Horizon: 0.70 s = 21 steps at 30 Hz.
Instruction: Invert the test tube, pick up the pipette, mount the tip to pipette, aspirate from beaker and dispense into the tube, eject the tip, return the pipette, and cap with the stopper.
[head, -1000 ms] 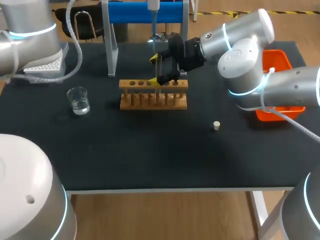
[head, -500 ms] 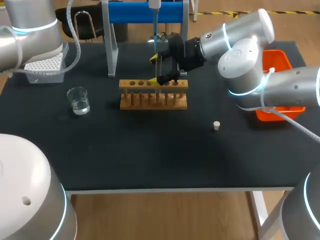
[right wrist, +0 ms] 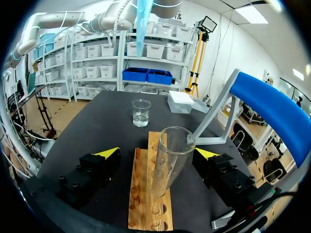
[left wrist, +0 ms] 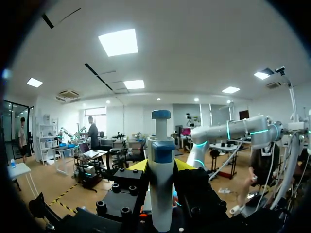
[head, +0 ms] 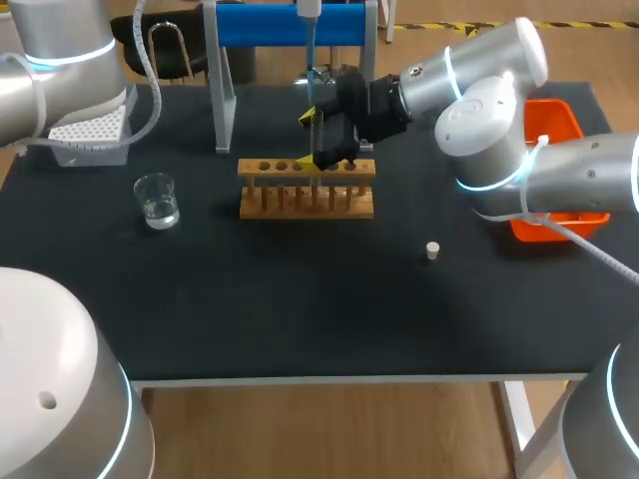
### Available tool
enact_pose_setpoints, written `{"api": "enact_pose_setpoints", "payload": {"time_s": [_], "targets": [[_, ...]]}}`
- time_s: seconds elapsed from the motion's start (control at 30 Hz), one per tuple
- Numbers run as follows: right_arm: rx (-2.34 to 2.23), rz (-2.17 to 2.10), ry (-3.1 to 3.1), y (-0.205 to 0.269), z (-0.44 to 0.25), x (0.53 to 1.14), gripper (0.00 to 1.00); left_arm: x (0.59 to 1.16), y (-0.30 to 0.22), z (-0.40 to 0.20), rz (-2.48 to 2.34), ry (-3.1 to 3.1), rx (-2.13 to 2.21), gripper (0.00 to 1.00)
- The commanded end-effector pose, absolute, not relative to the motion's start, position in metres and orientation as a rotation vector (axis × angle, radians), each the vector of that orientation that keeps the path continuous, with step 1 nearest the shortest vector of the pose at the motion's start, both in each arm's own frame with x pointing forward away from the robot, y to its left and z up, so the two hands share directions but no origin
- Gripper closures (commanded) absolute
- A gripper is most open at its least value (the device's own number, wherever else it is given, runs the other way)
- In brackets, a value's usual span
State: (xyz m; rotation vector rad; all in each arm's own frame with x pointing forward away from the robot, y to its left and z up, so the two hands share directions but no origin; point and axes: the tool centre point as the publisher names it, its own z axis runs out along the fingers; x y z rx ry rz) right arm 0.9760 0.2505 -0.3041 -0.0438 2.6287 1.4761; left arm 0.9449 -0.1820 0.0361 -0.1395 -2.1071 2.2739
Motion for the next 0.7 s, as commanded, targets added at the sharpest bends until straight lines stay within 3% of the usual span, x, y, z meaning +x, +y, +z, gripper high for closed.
{"api": "enact_pose_setpoints", "payload": {"time_s": [0.03,0.7], "targets": [[-0.046,1.475,2.633,0.25,-0.303,0.977,0.0,0.946,-0.182,0.037,2.27,-2.108,-0.141,1.0],[-0.046,1.475,2.633,0.25,-0.303,0.977,0.0,0.956,-0.185,0.025,2.257,-2.109,-0.142,1.0]]}}
